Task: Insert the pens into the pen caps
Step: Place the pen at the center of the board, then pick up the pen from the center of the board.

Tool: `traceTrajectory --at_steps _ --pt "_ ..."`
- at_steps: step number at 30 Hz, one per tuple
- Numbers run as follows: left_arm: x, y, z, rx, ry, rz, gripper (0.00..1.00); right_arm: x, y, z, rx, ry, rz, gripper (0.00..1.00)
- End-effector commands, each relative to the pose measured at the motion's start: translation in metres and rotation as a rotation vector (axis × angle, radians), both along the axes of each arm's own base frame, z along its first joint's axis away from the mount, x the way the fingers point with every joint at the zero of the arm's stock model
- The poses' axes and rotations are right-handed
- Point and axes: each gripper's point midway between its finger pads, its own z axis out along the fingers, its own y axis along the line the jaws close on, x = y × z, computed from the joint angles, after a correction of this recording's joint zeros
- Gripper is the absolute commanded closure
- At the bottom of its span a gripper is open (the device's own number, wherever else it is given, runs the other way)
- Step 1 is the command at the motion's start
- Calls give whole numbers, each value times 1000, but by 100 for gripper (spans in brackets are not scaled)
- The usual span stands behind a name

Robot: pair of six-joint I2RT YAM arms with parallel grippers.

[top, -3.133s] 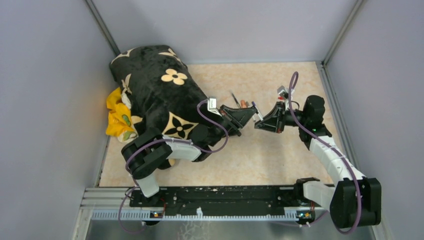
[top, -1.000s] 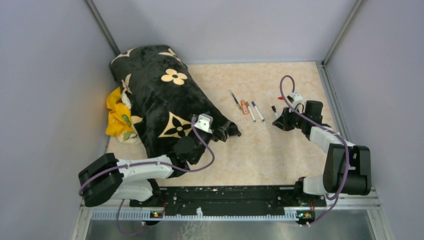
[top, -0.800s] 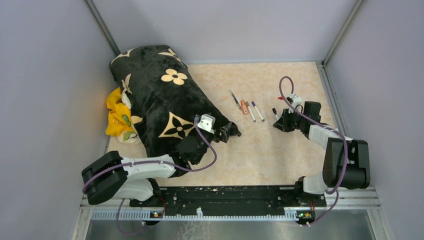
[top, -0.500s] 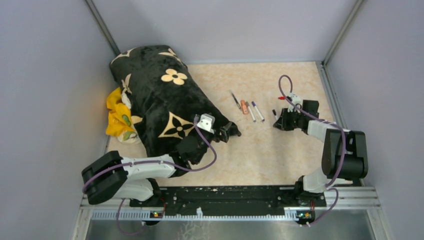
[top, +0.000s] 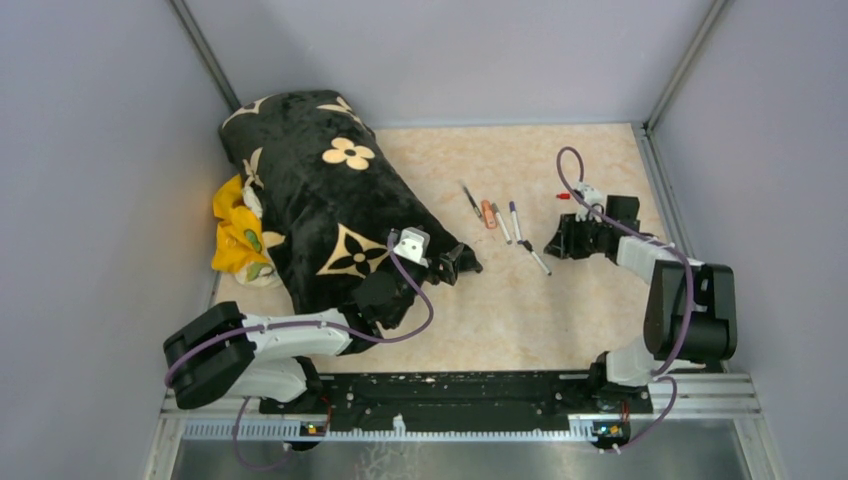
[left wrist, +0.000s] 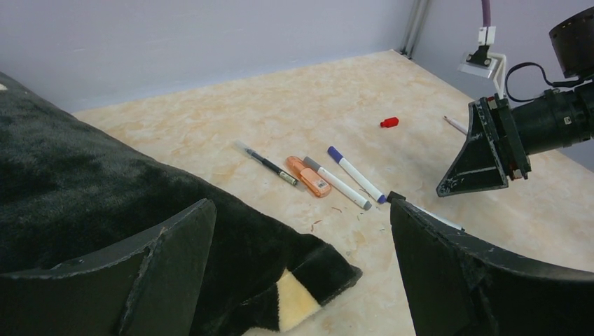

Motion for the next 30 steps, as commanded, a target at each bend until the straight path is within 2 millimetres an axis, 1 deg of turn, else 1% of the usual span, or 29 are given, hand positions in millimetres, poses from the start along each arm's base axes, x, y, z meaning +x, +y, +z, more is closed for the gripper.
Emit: traceTrajectory --at_steps 1,5,8,11,14,15,17,20,24,27,30 --pt "1 4 11 -51 -14 14 1 19 -11 48 -68 -165 45 58" --pt "1 4 9 -47 -13 15 1 22 -32 62 -117 -219 -7 57" --pt "2 4 9 -47 -12 18 1 29 -59 67 -160 -228 -112 56" --pt "2 5 8 -49 -10 20 1 39 -91 64 -247 -209 -236 53" --pt "2 5 6 -43 -8 22 1 50 -119 55 -349 -153 -337 53" --pt "2 5 6 -44 -8 23 1 53 -125 52 -371 -135 -354 52" --pt "2 6 5 -40 -7 24 1 59 -135 49 -407 -114 -374 52" --pt "2 8 3 -38 -6 30 1 65 -141 46 -435 -107 -371 52" --pt "3 10 0 -30 -6 40 1 68 -154 41 -461 -88 -398 53" --pt "4 11 -4 -14 -5 51 1 70 -164 31 -461 -60 -413 55" --pt "5 11 -4 -5 -7 57 1 71 -171 22 -476 -36 -415 59"
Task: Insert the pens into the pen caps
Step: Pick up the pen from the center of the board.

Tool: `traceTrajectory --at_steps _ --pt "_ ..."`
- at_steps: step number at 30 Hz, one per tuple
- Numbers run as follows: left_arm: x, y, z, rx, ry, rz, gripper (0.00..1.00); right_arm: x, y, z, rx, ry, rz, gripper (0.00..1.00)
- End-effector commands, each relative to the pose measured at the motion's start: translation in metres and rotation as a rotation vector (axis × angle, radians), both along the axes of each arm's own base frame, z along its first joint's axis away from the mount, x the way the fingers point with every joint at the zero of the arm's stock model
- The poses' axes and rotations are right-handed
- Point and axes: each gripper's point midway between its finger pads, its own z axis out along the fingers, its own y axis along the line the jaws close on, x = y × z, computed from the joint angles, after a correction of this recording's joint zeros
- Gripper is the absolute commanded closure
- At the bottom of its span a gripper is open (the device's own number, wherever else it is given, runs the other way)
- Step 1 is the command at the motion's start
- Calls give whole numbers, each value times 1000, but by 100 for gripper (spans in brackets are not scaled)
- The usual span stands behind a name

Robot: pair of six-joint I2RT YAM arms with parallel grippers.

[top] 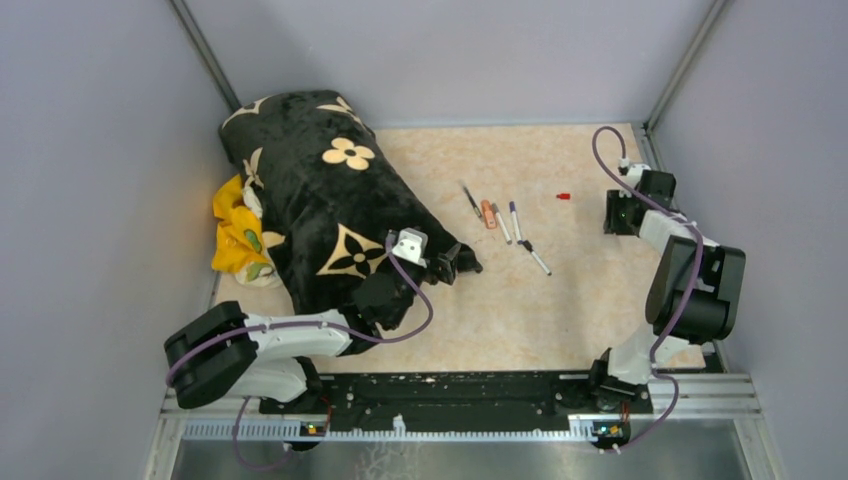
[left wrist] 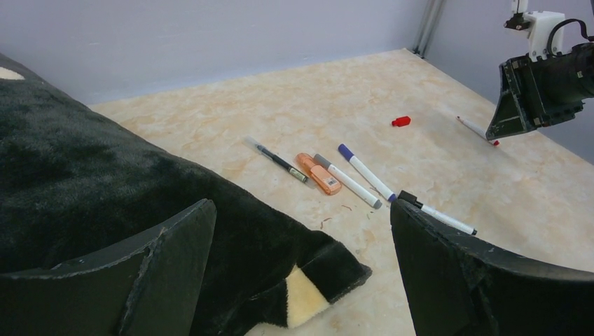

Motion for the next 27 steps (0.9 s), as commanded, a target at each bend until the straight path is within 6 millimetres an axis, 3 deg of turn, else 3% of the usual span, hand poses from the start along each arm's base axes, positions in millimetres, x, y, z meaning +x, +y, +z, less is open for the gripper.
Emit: traceTrajectory --at_steps 1,7,15,27 --pt "3 6 -1 -4 -10 28 1 14 -21 4 -47 -8 -30 60" --pt "2 8 -2 -6 -11 30 1 20 -27 -2 -35 8 -37 66" --pt "2 9 -2 -7 -10 31 1 22 -34 -9 -9 27 -48 67" --pt "3 8 -4 -3 -8 33 1 23 -30 -35 46 111 -8 73"
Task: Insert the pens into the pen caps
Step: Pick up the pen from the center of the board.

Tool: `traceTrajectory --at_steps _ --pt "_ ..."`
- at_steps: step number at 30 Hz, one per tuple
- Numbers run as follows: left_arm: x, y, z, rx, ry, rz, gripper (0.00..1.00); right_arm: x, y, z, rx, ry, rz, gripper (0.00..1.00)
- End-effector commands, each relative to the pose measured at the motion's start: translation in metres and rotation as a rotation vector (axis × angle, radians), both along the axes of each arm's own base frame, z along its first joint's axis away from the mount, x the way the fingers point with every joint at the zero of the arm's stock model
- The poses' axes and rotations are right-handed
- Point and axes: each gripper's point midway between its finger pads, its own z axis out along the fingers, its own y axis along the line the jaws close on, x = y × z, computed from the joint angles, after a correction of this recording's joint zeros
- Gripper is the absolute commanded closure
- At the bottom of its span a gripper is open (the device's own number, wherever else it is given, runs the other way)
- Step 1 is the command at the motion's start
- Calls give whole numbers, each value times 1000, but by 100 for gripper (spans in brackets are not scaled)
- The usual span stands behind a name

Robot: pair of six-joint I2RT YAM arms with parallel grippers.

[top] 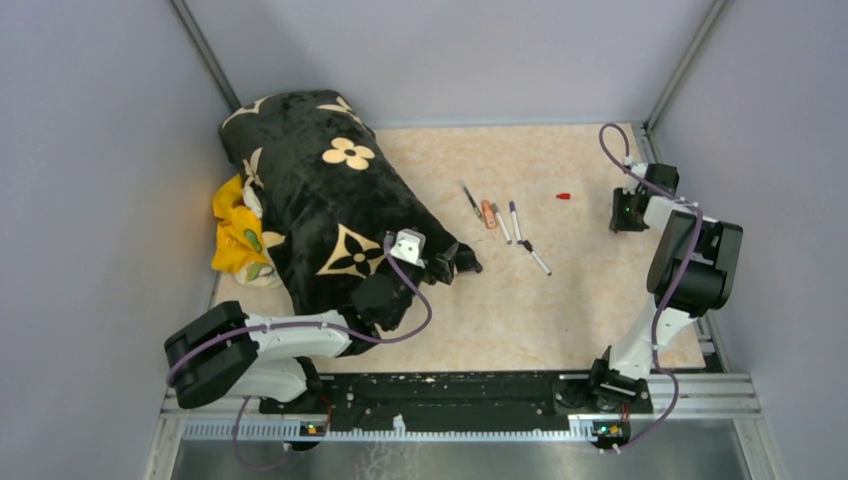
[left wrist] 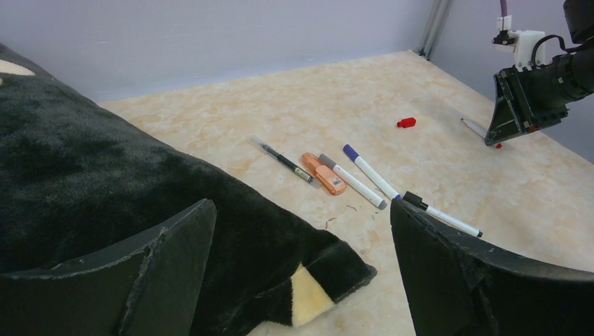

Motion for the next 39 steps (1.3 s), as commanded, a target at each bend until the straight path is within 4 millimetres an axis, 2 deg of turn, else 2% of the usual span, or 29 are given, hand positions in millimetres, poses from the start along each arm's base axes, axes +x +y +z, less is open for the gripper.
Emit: traceTrajectory --at_steps 1,5,10,15,19,21,23,27,33,39 --pt "3 4 -1 -1 -7 16 1 2 -4 -1 14 15 9 74" --pt "2 3 -1 3 -7 11 1 -2 -3 -6 17 38 19 80" --pt "1 1 -2 8 -11 -3 1 -9 3 -13 37 71 52 99" --pt "0 0 -1 16 -16 -15 1 -15 11 -10 61 82 105 100" --pt "-9 -9 3 20 -32 -99 1 -23 24 4 81 52 186 100" --pt "-19 -18 7 -3 -29 -180 1 -27 35 20 105 9 243 100" --pt "-29 -31 7 -11 28 -266 1 -31 47 44 136 -60 301 100" --pt "-48 -49 19 -78 115 -394 1 -39 64 82 179 -175 374 100" --pt "-67 -52 36 -239 172 -485 1 -52 101 133 286 -317 496 100" --pt "-80 -54 55 -369 174 -563 1 -85 148 186 466 -454 652 100"
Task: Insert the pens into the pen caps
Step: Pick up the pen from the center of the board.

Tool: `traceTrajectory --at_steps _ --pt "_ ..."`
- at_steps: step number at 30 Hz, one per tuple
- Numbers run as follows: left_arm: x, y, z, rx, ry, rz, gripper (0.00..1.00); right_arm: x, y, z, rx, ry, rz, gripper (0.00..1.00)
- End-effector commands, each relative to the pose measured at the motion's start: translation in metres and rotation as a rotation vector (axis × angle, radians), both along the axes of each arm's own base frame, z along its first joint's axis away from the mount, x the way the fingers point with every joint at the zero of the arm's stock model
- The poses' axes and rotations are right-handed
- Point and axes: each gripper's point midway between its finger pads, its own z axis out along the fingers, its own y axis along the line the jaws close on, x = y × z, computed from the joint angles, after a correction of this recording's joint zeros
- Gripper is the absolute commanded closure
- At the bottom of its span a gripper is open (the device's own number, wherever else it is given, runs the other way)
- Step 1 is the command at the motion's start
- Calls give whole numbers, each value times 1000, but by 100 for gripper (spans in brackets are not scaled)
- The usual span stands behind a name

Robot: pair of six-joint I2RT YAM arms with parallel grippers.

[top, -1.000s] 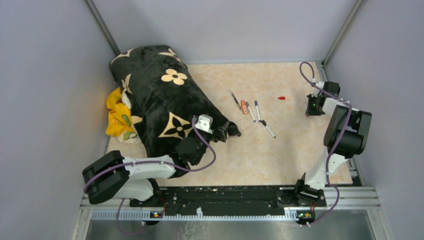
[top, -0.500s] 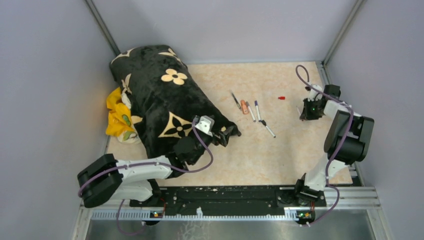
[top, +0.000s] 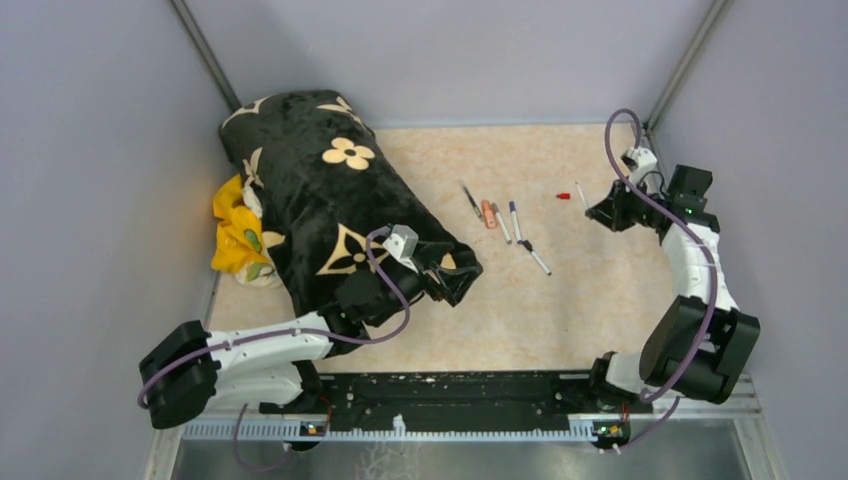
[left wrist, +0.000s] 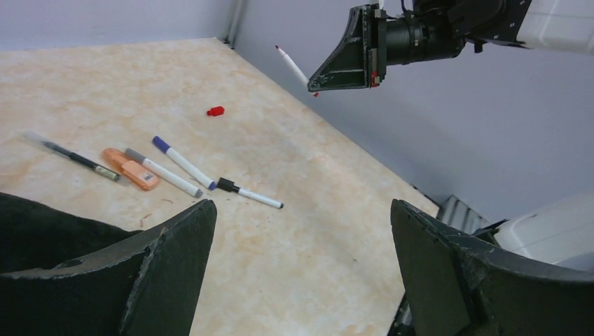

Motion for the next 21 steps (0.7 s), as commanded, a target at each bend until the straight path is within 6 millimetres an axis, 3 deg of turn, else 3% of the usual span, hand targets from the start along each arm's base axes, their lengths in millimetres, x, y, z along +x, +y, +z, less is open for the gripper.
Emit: traceTrajectory --at_steps 1,5,9,14,21 --pt "-19 -3 17 -144 40 -97 1 -34 46 49 193 -112 190 100" --pt "-24 -2 31 -230 39 -130 1 -61 74 79 295 -195 315 100" --pt "-30 -10 47 -266 35 -182 1 -81 105 95 338 -243 439 100" --pt "-31 -14 68 -302 16 -202 1 -104 137 103 371 -260 593 100" --pt "-19 -13 86 -313 -56 -140 1 -126 157 111 415 -281 716 100"
